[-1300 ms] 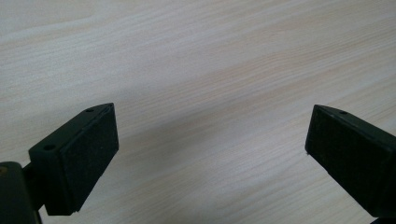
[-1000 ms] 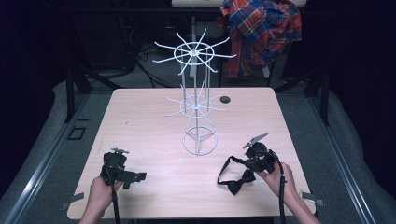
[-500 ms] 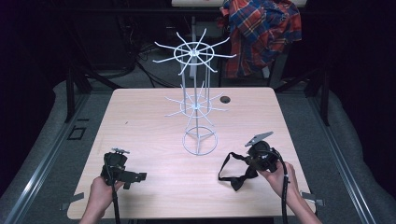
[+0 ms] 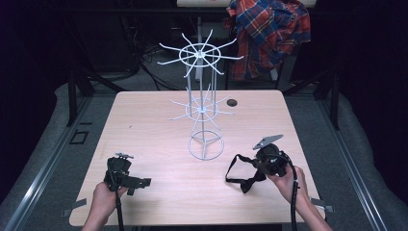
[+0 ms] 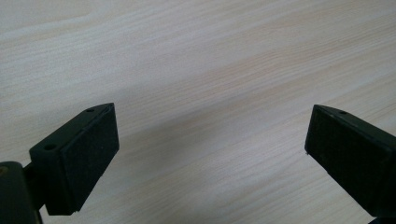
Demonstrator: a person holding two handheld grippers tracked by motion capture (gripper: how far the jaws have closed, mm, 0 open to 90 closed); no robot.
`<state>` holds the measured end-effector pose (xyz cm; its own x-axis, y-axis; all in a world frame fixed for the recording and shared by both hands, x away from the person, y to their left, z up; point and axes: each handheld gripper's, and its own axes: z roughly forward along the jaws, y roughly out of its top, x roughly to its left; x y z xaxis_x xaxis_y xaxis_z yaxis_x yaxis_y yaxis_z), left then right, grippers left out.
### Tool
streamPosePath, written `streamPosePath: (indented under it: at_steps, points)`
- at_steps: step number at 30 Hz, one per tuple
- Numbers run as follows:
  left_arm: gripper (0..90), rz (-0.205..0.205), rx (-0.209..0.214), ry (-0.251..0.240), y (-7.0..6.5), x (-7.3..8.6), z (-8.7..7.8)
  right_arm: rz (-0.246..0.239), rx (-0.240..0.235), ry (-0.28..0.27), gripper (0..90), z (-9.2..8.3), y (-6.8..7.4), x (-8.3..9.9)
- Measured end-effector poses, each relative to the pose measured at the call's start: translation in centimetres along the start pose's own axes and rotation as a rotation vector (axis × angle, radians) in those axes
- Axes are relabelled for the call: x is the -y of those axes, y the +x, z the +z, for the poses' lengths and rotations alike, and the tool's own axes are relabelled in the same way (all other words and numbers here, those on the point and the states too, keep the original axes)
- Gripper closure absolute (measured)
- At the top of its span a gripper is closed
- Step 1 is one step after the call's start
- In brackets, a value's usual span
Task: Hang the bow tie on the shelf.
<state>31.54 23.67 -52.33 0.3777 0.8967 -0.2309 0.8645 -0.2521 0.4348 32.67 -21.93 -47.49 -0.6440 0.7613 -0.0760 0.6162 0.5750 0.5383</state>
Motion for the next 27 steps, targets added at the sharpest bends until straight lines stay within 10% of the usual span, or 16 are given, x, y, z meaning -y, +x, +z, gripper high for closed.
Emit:
streamPosePath:
  at_steps: [27]
  points:
    - [3.1,0.018,0.004,0.019,-0.2,-0.1,0.3,0.008,0.02,-0.083,87.1,-2.0,-0.6,-1.8]
